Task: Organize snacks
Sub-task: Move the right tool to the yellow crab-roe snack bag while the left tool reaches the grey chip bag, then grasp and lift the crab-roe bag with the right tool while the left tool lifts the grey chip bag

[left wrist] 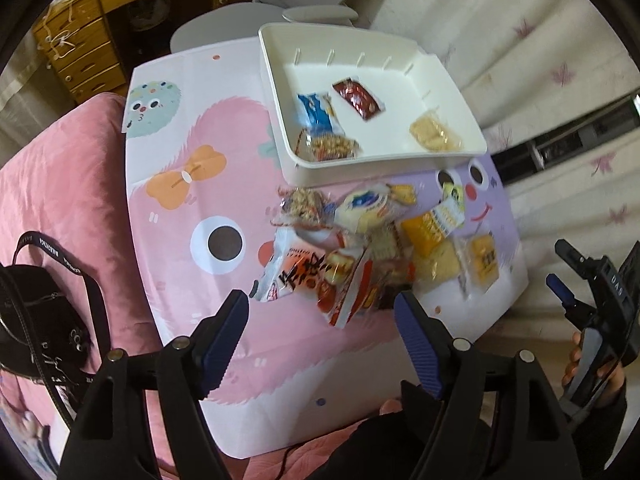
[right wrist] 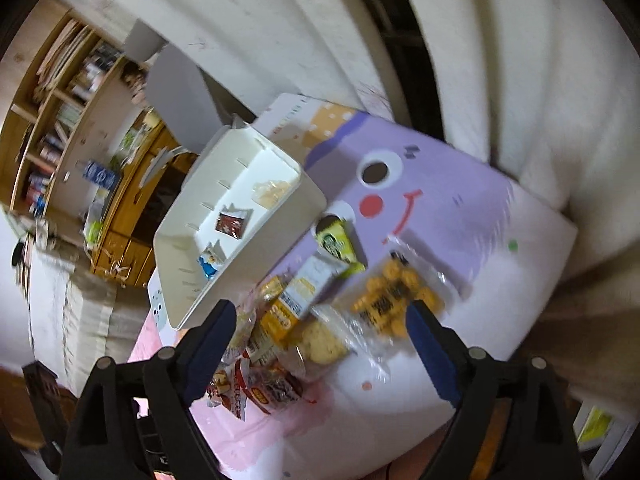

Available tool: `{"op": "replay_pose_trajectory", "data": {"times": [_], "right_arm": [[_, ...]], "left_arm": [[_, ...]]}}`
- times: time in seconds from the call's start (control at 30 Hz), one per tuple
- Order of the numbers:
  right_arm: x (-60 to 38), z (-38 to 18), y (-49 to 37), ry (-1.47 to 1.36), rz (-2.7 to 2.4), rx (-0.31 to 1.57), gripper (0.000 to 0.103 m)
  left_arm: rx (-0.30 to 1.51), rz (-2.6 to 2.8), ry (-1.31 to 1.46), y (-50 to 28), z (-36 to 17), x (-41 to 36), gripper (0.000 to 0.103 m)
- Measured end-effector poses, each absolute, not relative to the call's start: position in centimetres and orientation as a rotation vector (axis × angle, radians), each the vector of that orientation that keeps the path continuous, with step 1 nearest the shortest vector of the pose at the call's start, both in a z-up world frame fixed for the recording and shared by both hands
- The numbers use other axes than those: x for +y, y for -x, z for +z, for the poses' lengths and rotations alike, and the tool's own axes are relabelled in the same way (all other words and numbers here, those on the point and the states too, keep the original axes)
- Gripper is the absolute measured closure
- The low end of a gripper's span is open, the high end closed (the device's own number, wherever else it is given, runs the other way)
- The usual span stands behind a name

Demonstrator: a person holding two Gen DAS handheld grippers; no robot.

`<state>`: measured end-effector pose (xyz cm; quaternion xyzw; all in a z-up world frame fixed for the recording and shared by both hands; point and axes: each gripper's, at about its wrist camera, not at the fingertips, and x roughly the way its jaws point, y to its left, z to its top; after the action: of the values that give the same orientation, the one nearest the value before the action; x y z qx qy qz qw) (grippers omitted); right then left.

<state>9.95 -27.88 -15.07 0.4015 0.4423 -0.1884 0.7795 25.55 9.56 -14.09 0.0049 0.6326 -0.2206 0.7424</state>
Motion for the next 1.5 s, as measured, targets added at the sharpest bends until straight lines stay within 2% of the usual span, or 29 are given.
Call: {"op": "replay_pose_trajectory", "data": {"times": [0.33, 0.63, 0.83, 1.23, 1.5], "right_arm": [[-28.3, -20.4, -9.0, -1.074, -0.516, 1.091, 0.009], [-30.1, -26.8, -9.9, -1.342, -0.586, 1.14, 0.005], [-30.8, -29.1, -11.1, -1.469, -0.633, 1.162, 0.005], [-31.9, -31.6, -14.0, -1.479, -0.73, 1.325, 0.005], [-32.5, -32.6, -14.6, -1.473, -0.754, 1.406, 0.005]], "left_arm": [[1.486, -0.51, -0.193, -26.0, -19.1, 7.0, 0.024], [1.582, -0.461, -0.342, -27.0, -23.9, 4.5, 0.02], [1.638, -0.416, -0.356, -28.3, -26.3, 3.6, 0.018], [1.738, -0.386, -0.372, -30.7, -30.0, 1.6, 0.013], [1.776, -0.366, -0.286, -32.1, -31.7, 1.4, 0.013]]}}
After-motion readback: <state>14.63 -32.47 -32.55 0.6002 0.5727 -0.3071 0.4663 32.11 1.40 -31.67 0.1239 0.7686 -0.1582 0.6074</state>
